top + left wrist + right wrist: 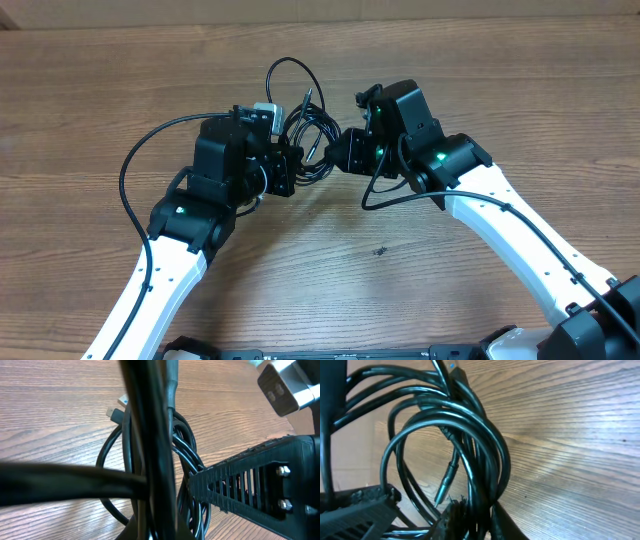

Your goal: Untangle cables

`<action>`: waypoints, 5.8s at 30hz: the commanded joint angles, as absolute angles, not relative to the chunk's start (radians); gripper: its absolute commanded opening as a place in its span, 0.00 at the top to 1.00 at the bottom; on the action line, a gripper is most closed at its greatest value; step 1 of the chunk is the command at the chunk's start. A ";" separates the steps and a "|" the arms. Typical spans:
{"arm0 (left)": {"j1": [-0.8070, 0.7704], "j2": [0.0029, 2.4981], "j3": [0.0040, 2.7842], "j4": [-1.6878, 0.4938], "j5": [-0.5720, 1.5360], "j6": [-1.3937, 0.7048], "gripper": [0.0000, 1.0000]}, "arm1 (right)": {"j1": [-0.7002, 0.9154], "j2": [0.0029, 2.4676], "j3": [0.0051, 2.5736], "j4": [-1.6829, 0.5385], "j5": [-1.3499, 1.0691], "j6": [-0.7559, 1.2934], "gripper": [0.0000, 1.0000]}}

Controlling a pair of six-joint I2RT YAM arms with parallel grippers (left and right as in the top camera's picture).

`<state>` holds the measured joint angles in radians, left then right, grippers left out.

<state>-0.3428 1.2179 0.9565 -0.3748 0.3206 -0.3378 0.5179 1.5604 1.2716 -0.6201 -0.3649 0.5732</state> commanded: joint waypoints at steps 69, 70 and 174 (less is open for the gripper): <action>-0.367 1.216 0.979 -0.362 0.197 -0.751 0.96 | 0.522 1.533 1.293 -0.641 -0.420 0.567 0.60; -0.367 1.216 0.979 -0.361 0.216 -0.743 0.96 | 0.522 1.533 1.293 -0.641 -0.420 0.567 0.62; -0.367 1.216 0.979 -0.448 0.556 -0.158 0.96 | 0.476 1.534 1.293 -0.770 -0.263 0.279 0.75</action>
